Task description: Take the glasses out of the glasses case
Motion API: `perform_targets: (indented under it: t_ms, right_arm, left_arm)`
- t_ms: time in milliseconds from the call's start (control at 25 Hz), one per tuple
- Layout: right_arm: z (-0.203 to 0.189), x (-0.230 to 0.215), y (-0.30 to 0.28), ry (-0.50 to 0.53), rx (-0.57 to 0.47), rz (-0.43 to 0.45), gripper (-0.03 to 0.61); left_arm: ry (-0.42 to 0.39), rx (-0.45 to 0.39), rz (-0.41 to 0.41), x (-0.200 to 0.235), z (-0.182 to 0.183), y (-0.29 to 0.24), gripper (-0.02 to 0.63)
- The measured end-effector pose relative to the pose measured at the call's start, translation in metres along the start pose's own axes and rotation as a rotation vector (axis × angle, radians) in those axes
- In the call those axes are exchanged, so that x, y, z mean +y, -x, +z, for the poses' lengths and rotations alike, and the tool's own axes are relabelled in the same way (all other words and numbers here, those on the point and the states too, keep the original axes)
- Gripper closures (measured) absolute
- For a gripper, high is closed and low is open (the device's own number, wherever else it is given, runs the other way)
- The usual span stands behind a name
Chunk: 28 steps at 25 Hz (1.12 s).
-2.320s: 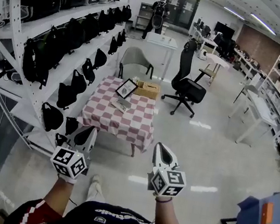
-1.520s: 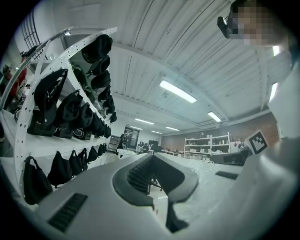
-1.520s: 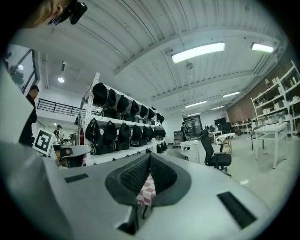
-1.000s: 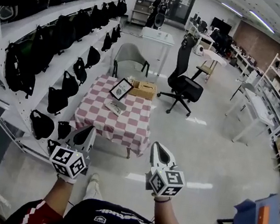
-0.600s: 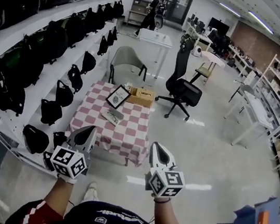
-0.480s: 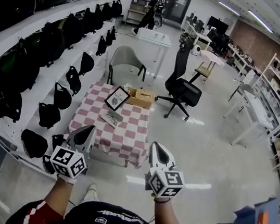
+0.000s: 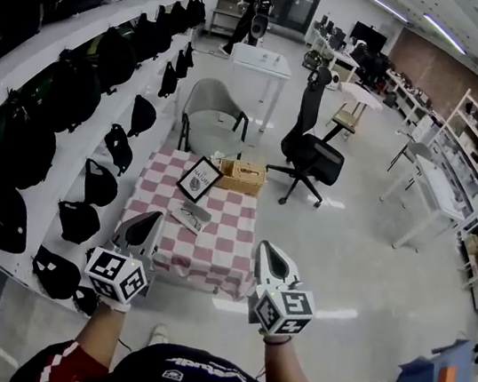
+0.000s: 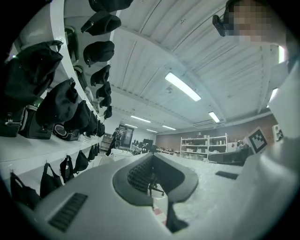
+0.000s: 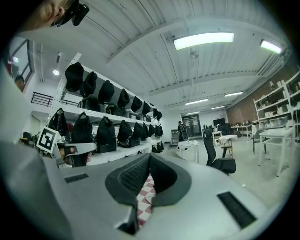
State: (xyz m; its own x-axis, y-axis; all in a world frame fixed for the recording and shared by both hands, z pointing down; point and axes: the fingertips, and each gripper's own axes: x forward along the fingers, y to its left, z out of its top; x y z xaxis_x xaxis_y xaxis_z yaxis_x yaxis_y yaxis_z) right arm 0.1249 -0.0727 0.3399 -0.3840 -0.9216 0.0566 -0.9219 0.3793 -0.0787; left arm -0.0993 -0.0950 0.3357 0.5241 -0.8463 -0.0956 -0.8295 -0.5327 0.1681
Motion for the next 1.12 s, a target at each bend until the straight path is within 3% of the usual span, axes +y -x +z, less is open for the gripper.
perform_targets:
  t_ms: [600,1120]
  right_arm:
    - [0.004,0.016,-0.125,0.014,0.008,-0.056,0.581]
    - [-0.006,0.027,-0.155,0.031,0.032,-0.079,0.581]
  left_arm:
    - [-0.021,0.024,-0.084,0.097,0.0,-0.074,0.607]
    - [0.029,0.062,-0.129,0.124,-0.027,-0.08,0.607]
